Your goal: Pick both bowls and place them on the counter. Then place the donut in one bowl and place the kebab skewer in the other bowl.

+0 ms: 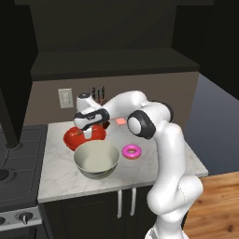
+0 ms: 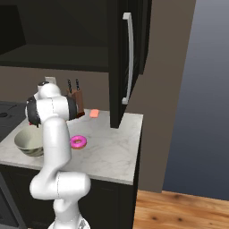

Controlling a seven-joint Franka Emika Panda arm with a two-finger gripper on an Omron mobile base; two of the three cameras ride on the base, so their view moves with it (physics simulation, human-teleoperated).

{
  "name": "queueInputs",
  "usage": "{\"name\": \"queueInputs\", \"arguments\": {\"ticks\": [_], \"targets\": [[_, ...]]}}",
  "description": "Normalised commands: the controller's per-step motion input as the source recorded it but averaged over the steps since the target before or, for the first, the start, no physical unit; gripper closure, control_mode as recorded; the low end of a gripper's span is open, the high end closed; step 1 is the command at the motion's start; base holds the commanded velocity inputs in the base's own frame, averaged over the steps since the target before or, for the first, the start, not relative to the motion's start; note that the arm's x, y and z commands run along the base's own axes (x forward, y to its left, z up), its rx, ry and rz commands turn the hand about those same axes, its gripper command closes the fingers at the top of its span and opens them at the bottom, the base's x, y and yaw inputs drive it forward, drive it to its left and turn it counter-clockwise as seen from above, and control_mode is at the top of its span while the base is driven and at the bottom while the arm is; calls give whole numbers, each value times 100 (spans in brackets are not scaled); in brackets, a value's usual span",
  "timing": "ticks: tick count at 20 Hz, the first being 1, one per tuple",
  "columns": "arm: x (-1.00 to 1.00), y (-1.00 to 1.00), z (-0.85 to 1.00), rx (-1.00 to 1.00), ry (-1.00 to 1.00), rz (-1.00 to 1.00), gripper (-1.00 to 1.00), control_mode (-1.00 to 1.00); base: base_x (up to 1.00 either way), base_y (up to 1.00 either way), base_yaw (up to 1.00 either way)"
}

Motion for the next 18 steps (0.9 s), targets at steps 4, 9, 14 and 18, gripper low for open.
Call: {"name": "queueInputs", "arguments": {"ticks": [4,9,14,18], "targets": [[4,5,-15,0,0,-4,100,-100,0,0,0],[1,4,-11,0,0,-3,100,-100,0,0,0],[-1,5,-9,0,0,-3,-100,-100,0,0,0],[-8,0,-3,0,1,-3,-100,-100,0,0,0]]}}
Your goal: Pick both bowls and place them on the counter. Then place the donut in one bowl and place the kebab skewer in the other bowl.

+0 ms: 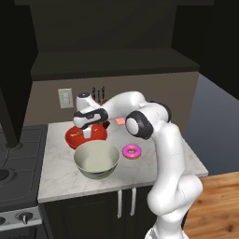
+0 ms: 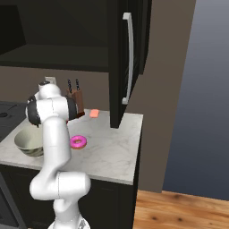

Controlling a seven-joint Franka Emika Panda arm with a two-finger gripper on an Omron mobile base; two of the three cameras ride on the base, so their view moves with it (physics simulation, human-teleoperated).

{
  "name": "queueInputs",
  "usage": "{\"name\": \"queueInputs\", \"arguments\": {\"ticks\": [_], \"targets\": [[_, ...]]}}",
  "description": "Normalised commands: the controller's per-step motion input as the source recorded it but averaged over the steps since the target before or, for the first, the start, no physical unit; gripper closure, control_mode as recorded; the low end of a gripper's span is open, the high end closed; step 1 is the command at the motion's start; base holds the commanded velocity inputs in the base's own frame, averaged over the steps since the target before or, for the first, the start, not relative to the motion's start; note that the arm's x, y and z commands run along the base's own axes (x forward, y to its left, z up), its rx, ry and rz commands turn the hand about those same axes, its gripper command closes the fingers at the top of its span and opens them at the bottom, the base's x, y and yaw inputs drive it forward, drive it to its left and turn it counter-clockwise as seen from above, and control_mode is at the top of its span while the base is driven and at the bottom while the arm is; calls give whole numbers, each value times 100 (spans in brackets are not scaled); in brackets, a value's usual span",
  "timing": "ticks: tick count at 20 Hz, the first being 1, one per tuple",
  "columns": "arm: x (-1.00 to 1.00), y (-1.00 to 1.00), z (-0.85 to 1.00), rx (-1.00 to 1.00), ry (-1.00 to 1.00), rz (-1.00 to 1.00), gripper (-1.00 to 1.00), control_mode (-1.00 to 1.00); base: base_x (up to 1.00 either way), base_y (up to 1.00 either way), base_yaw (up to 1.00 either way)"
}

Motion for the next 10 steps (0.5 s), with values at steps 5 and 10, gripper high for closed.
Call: {"name": "queueInputs", "arguments": {"ticks": [5,10], "targets": [[-12,0,0,0,0,-3,-100,-100,0,0,0],[-10,0,9,0,0,-3,-100,-100,0,0,0]]}}
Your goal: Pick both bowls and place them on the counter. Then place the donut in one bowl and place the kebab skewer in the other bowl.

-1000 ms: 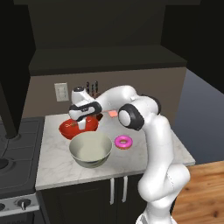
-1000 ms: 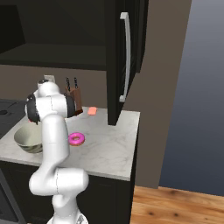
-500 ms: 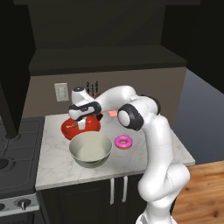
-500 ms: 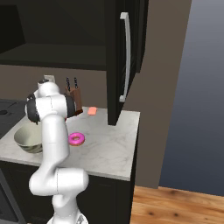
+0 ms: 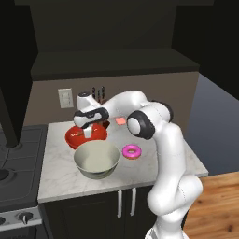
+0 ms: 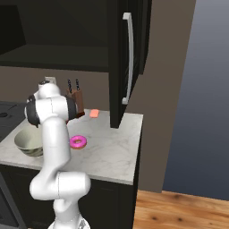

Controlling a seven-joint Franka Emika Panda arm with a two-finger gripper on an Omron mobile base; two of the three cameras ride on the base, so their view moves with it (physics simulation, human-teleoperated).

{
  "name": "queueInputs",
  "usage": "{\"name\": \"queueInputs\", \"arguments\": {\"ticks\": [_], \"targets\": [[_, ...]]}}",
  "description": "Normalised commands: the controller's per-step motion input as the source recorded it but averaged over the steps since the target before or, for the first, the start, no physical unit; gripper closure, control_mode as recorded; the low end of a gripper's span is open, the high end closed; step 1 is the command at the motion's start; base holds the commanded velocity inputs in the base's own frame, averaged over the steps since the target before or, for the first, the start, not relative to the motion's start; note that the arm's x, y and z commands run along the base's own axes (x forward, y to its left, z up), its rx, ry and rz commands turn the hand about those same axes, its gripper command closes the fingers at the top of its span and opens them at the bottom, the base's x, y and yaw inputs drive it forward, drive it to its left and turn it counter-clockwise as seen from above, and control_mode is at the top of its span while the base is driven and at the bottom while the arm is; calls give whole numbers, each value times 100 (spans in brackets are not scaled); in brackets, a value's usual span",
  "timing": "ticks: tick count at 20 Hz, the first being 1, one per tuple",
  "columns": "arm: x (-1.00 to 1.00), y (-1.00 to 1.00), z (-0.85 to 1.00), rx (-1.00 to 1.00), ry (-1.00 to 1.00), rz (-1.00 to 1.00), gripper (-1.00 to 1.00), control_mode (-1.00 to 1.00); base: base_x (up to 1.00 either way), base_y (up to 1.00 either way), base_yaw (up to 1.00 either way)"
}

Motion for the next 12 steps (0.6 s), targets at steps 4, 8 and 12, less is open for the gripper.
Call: {"name": "queueInputs", "arguments": {"ticks": [4,8,12], "targets": [[-24,-14,15,0,0,-7,-100,-100,0,0,0],[-26,-18,19,0,0,-9,-100,-100,0,0,0],[-28,-19,15,0,0,-11,-100,-100,0,0,0]]}}
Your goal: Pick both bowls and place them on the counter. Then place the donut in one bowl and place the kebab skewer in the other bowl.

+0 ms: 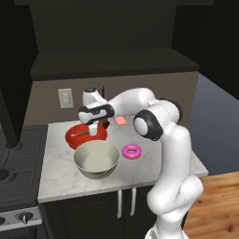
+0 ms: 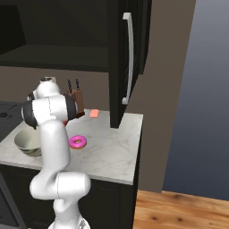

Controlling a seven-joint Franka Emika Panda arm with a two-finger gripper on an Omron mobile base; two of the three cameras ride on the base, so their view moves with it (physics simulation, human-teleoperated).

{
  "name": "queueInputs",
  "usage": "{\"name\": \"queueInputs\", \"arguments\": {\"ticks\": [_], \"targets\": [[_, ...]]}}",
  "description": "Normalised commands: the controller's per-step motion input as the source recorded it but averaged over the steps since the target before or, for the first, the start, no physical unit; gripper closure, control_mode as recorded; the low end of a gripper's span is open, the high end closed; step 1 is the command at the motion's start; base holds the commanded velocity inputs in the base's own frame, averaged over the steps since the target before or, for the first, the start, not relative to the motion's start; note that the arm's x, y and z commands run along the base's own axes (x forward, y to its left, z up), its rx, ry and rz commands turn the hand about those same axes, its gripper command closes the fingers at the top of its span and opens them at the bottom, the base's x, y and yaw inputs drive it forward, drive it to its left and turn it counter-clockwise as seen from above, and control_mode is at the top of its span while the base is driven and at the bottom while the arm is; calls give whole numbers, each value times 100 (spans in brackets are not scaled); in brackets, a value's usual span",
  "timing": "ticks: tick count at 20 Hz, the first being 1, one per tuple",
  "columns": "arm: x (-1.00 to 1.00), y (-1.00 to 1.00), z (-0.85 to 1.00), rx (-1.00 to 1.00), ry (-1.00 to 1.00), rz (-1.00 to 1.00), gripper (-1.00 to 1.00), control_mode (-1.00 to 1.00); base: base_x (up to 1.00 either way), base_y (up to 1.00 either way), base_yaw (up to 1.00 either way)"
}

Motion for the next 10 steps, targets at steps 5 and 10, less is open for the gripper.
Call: {"name": "queueInputs", "arguments": {"ticks": [5,10], "targets": [[-35,-21,9,0,-2,-11,-100,-100,0,0,0],[-31,-24,14,0,-5,-11,-100,-100,0,0,0]]}}
